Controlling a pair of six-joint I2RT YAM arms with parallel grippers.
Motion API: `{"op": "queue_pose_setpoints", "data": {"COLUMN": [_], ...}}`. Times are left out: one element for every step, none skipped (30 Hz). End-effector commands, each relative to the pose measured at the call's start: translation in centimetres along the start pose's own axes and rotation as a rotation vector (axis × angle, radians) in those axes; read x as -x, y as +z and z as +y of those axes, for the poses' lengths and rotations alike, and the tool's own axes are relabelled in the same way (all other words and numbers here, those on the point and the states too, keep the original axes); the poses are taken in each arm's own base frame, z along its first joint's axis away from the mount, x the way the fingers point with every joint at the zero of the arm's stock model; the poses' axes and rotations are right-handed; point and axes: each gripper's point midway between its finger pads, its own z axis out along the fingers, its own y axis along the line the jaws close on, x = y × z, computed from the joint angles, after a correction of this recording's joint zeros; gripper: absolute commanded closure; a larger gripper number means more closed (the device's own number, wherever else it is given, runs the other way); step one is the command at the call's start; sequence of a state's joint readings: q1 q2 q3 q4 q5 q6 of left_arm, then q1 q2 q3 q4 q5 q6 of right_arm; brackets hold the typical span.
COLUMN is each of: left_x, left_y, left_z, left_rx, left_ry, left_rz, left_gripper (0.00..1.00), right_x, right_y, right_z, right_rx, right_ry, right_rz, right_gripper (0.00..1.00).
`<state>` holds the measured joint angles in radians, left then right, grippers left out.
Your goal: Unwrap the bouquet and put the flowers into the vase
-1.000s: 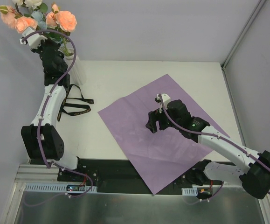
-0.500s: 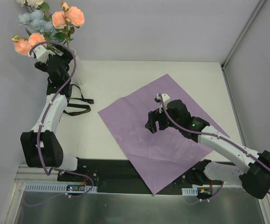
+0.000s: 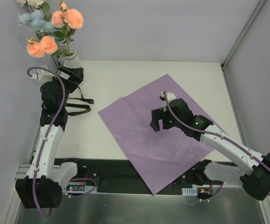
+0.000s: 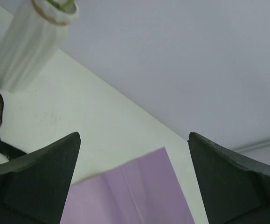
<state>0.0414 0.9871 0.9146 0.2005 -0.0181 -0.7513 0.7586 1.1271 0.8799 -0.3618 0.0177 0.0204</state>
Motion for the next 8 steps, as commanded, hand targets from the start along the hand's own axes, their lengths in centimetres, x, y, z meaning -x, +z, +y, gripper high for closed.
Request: {"op": "queue_pose_setpoints", "data": {"left_x": [-5.5, -6.5, -7.3, -8.6, -9.9, -10.6, -11.5, -13.0], "left_y": [-3.5, -4.1, -4.7, -5.9, -6.7, -7.5, -8.6, -10.4], "left_z": [-2.1, -2.3, -2.7, -3.7, -4.2, -5.2, -6.3, -8.3], "left_rx": [-0.183, -0.213, -0.244, -0.313, -0.347, -0.400, -0.459, -0.542], "left_ry": [-0.100, -0.104, -0.114, -0.126, -0.138, -0.135, -0.126, -0.097], "left_rz": [0.261, 0.306, 0.354, 0.444, 0.505, 0.544, 0.598, 0.656], "left_gripper": [0.01, 0.01, 0.01, 0.01, 0.01, 0.01, 0.01, 0.01], "right_x": [0.8, 1.2, 1.3, 1.0, 1.0, 0.8, 0.4, 1.0], "right_y": [-3.9, -5.6, -6.5, -7.1, -8.7, -9.3, -9.6, -11.1], "right_z": [-2.4, -2.7, -3.2, -4.1, -4.5, -4.9, -5.8, -6.4], "right_rx": [-0.105, -0.108, -0.131, -0.170, -0.180, -0.189, -0.227, -0.242], "right_ry": [0.055, 0.065, 0.075, 0.080, 0.088, 0.085, 0.087, 0.119], "right_rz": [-0.138, -0.192, -0.221, -0.241, -0.283, -0.305, -0.327, -0.407], "right_gripper": [0.03, 0.04, 0.03, 0.04, 0.04, 0.04, 0.04, 0.04]}}
